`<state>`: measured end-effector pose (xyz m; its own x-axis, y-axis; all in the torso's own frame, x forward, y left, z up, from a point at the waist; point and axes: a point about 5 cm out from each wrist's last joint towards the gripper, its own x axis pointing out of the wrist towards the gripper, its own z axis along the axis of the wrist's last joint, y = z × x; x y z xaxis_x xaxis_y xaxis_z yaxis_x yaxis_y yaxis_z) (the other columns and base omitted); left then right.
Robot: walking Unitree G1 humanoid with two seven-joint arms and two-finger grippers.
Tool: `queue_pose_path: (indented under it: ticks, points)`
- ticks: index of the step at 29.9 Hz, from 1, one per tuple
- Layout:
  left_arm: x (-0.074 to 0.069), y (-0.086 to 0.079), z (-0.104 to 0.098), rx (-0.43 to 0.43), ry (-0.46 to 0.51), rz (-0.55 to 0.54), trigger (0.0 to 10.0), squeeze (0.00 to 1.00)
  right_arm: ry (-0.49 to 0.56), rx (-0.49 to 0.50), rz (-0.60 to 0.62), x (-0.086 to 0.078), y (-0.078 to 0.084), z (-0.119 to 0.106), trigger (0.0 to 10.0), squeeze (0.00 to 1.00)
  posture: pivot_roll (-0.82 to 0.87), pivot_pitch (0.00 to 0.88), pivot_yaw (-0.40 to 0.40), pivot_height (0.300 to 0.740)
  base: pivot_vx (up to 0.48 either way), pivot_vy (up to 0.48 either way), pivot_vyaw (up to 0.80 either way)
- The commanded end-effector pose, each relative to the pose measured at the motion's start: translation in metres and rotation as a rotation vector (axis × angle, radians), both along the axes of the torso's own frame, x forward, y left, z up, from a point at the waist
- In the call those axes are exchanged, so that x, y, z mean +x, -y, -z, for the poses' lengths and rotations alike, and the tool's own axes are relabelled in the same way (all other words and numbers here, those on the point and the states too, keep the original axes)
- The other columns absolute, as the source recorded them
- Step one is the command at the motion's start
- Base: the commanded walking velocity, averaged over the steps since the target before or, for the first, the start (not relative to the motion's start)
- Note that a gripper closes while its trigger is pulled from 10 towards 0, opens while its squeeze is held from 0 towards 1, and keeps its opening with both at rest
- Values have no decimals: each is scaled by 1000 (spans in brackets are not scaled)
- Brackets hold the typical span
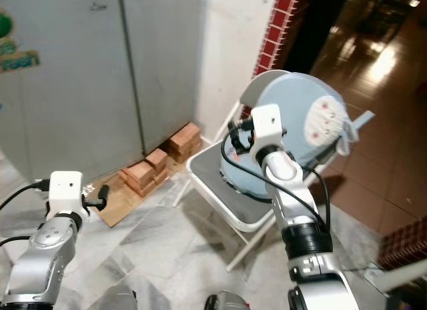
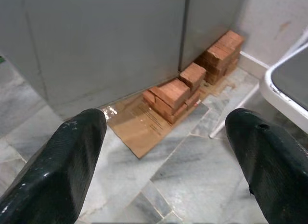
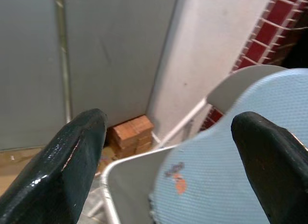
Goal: Restocking fridge
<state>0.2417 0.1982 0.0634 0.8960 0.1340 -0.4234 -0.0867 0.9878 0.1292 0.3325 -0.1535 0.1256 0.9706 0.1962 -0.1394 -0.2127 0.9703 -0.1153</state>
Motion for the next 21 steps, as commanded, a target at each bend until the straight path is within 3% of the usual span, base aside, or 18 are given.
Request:
queue_pose_path:
  ticks: [1,6,11,21]
  points:
    - [-1,-4,0,19,5,-8,10000,0,14,-3,7,-2,0,-4,10000,0,73,37,-88,740,0,480,0]
    - [3,-6,-6,43,59,2,10000,0,-32,-29,17,-10,4,7,10000,0,71,37,-87,740,0,480,-235]
    - [5,-8,-16,41,155,-2,10000,0,-92,-36,16,-23,4,22,10000,0,71,40,-92,740,0,480,-800]
    - [6,-8,-20,7,187,-2,10000,0,-114,-25,9,-26,0,26,10000,0,74,43,-98,740,0,480,-800]
